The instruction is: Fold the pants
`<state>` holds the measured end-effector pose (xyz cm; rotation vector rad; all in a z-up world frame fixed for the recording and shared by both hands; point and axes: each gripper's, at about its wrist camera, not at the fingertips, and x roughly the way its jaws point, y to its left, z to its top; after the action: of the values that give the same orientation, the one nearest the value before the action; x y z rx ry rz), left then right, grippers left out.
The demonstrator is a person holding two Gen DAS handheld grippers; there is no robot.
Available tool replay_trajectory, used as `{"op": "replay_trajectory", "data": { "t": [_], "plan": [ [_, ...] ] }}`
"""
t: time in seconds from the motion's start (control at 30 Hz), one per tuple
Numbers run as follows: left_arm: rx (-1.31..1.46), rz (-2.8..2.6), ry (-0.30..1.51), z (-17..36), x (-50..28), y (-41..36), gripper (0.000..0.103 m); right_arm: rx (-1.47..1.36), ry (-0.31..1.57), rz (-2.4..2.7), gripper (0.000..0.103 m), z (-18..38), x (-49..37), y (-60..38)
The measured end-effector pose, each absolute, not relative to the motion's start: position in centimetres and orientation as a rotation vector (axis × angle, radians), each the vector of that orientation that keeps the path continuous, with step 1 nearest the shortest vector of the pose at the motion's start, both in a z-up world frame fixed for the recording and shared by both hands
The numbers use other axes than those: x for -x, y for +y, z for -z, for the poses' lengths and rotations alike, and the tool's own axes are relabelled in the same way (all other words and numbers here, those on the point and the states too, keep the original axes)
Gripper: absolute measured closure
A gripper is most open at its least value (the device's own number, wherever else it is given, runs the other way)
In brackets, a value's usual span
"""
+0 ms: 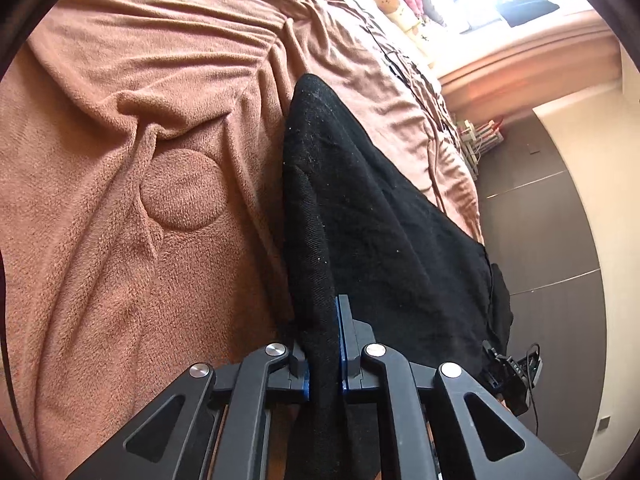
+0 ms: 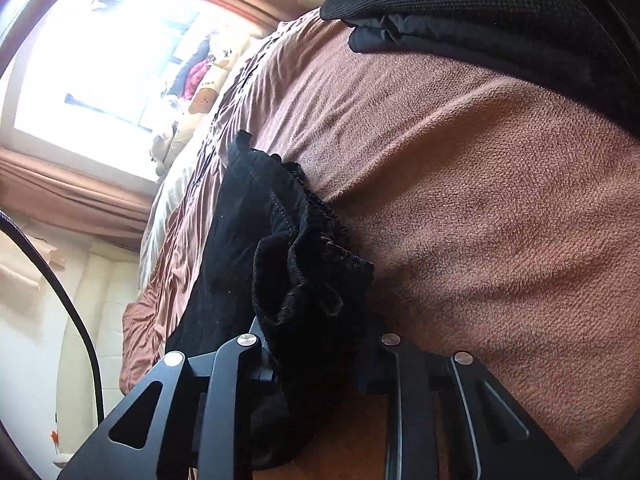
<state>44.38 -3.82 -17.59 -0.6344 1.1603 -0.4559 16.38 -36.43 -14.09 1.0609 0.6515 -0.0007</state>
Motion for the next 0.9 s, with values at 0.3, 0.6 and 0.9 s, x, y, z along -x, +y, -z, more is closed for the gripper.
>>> {"op": "replay_trajectory", "data": {
  "t": [0.3,0.6,0.9],
  "plan": [
    [0.616,0.457,1.115,14.5,-43.3,-1.3,0.094,-1.048,0.666,-0.043,0.083,13.9,-15.5,-34.4],
    [0.64,0.387,1.091,13.7,-41.3,3.6,0.094,-1.03,0.717,-0.087,0.083,13.8,-16.6,-31.2],
    [0.678,0.322,1.046,12.4,-39.4,9.9,0.094,-1.011,0.764,-0.15,0.083,13.0,-18.3,-27.4]
  ]
}}
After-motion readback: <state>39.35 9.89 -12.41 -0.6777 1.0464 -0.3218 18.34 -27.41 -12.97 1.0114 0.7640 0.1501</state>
